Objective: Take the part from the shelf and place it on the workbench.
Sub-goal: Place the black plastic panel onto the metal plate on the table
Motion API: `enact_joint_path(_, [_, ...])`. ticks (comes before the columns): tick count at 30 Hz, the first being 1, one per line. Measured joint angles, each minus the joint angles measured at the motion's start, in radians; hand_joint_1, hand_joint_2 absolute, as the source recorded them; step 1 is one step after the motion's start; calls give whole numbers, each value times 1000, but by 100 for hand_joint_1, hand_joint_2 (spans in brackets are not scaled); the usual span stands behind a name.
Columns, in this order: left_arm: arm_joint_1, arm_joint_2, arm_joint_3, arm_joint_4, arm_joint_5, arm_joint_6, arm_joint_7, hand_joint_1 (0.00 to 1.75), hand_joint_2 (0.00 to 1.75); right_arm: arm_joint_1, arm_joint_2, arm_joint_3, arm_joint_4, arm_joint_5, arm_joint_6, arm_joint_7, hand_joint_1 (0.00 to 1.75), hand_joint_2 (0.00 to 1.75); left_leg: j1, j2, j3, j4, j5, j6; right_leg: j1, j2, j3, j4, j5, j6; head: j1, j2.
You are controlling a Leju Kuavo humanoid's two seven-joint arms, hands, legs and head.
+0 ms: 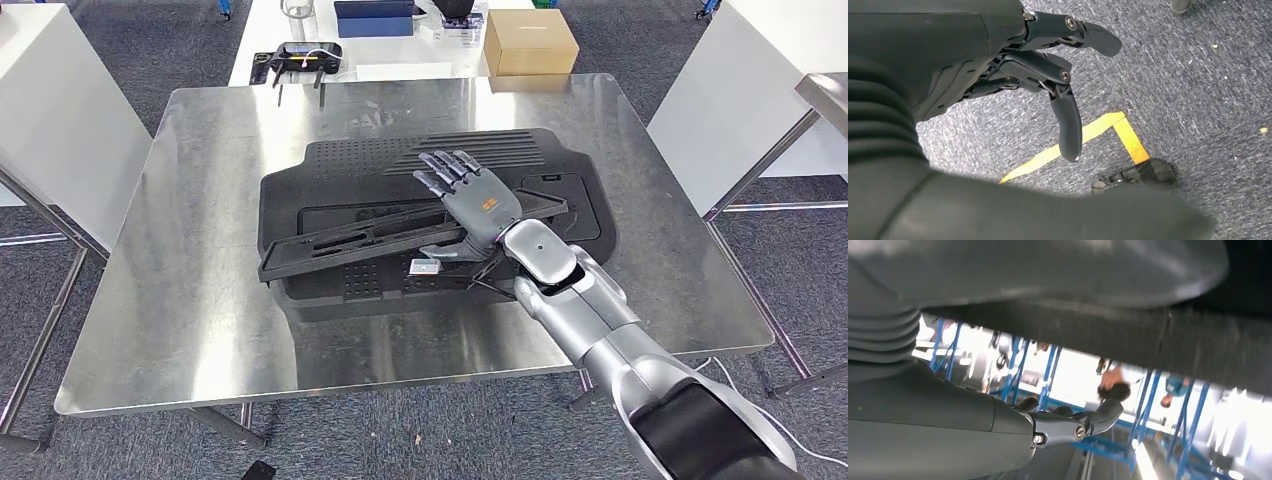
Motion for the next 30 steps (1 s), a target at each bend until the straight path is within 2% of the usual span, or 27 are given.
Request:
enact_joint_path(3, [0,1,0,0,6,0,2,0,0,4,3,-10,3,-86,88,-46,0,0,0,0,0,0,0,0,0,0,0,0,0,0,0,0])
enact_joint_path(8, [3,4,0,0,11,0,2,0,0,11,5,-28,5,-314,321,-139,0,0,0,0,0,0,0,0,0,0,0,0,0,0,0,0])
enact_joint_path(12, [4,8,0,0,11,1,0,0,0,8,1,-24,9,-433,410,-166,0,0,0,0,0,0,0,0,0,0,0,0,0,0,0,0])
enact_joint_path(17, [5,9,0,0,13,3,-7,0,0,1,-3,-15,14,-478,416,-153,0,0,0,0,0,0,0,0,0,0,0,0,0,0,0,0])
enact_joint_path(24, [6,9,0,0,21,3,-9,0,0,2,2,-3,14,-484,339,-90,0,0,0,0,0,0,0,0,0,0,0,0,0,0,0,0])
enact_joint_path(30, [7,9,0,0,25,3,-9,0,0,6,9,0,11,-488,300,-76,0,0,0,0,1,0,0,0,0,0,0,0,0,0,0,0])
